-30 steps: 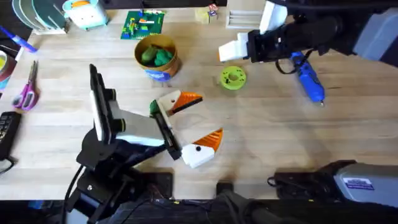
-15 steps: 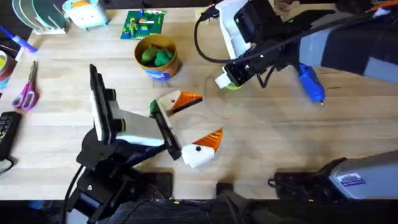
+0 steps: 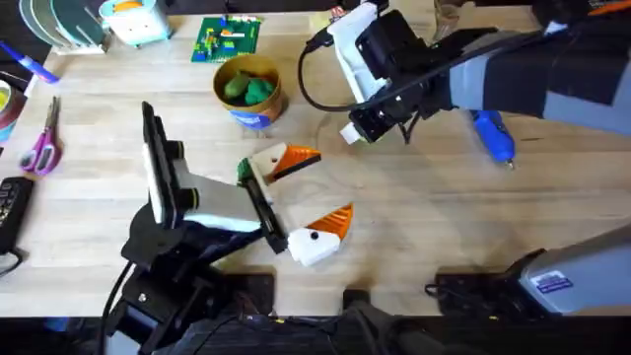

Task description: Pick up the gripper from the table and insert it into the empty holder that is missing its gripper. Then pick up a screw, insert it into the mounting hole, and use the screwdriver to tighten it. Finally, clean up the table by picking up the vegetable and placing it into the bucket.

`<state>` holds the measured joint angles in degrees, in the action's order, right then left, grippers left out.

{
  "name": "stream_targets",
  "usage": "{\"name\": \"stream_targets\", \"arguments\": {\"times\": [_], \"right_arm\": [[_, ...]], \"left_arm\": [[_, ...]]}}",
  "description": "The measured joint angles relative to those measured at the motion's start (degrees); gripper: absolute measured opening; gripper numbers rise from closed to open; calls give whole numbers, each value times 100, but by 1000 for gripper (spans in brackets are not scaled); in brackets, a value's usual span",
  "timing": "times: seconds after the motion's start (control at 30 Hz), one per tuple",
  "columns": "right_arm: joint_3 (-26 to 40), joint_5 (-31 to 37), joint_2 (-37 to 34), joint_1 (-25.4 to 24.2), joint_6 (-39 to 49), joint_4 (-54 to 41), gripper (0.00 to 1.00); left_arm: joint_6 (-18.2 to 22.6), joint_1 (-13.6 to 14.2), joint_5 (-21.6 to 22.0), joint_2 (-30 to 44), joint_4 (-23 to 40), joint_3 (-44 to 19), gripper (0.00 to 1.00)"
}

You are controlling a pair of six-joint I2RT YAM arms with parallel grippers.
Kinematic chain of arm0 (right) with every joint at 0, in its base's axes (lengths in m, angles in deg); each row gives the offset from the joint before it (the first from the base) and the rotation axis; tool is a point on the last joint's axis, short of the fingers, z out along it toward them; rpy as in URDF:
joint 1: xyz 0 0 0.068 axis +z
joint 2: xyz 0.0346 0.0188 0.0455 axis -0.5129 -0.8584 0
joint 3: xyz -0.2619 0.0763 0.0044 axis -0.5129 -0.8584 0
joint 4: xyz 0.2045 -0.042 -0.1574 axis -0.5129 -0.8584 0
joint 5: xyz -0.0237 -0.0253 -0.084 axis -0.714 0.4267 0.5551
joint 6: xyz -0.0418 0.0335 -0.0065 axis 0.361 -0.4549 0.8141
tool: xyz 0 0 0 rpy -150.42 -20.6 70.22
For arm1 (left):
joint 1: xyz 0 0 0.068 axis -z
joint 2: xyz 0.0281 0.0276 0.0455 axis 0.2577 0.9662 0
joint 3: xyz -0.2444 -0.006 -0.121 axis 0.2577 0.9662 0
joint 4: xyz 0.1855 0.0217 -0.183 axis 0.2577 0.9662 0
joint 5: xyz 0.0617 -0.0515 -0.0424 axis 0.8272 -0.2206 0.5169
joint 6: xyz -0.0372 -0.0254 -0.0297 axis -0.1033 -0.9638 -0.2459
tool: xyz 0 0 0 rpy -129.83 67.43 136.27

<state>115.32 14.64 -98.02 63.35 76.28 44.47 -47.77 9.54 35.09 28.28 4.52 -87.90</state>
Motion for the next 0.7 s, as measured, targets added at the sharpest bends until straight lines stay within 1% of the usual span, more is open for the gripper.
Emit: {"name": "stream_targets", "arguments": {"times": [0.13, 0.27, 0.33, 0.4, 0.43, 0.7], "right_arm": [[0, 6, 2, 0, 0, 27, 320], [0, 26, 2, 0, 2, 29, 229], [0, 35, 2, 0, 1, 35, 170], [0, 42, 2, 2, 6, 49, 46], [0, 56, 2, 2, 3, 57, 16], [15, 182, 31, -2, 24, -87, 7]], "left_arm": [[0, 0, 0, 0, 0, 0, 992], [0, 0, -2, 0, 0, 0, 992], [0, 0, 0, 0, 0, 0, 992], [0, 0, 0, 0, 0, 0, 992], [0, 0, 0, 0, 0, 0, 992], [0, 0, 0, 0, 0, 0, 992]]}}
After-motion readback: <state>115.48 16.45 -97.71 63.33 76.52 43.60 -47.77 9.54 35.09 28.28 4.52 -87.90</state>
